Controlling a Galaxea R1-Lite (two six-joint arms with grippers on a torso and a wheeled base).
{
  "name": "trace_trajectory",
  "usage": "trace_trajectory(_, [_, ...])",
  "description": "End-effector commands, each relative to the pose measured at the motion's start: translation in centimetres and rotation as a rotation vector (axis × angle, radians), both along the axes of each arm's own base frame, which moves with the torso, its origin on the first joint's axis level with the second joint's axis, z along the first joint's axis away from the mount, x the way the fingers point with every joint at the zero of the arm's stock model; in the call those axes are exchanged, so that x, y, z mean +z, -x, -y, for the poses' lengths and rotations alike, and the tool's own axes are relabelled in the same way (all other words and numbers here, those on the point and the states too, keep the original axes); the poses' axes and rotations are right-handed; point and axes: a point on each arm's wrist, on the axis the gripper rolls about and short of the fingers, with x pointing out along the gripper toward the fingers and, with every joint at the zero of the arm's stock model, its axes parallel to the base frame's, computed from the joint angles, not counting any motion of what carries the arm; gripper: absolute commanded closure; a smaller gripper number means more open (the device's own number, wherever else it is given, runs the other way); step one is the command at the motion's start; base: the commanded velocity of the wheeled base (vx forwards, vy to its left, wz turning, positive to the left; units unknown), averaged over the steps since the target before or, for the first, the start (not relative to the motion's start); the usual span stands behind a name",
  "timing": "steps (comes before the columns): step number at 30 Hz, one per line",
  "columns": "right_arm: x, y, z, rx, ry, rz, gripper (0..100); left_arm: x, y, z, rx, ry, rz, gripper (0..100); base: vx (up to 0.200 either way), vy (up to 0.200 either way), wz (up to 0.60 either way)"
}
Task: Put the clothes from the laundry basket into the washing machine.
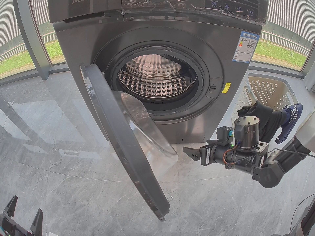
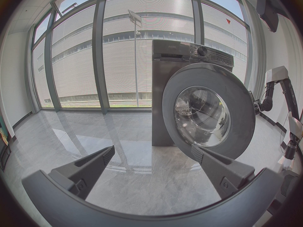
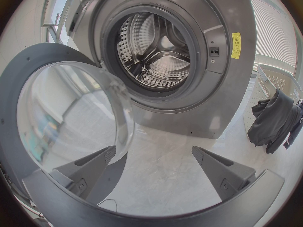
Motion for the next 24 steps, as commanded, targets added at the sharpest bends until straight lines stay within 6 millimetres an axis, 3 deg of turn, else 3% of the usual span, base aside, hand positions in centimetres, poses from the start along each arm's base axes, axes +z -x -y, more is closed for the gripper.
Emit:
trace_trajectory(1, [-1.4,-2.4,-0.7,-0.021,0.01,-0.013,0,-0.5,0.0,0.0,-0.001,0.0,-0.004,0,0.0,0.0,0.0])
trace_trajectory(7, [-1.6,-2.3,-2.4,0.019,0.006,-0.005,0,-0.5,0.0,0.0,0.001,0.0,-0.004,0,0.0,0.0,0.0])
trace_trajectory(18, [-1.1,0.4,-5.7,0.145,-0.02,0.023,0,-0.5,0.0,0.0,0.001,0.0,-0.004,0,0.0,0.0,0.0])
trace_trajectory(24, [-0.7,-0.5,-6.0,0.133,-0.04,0.053,0,-0.5,0.0,0.0,0.001,0.0,-0.004,0,0.0,0.0,0.0])
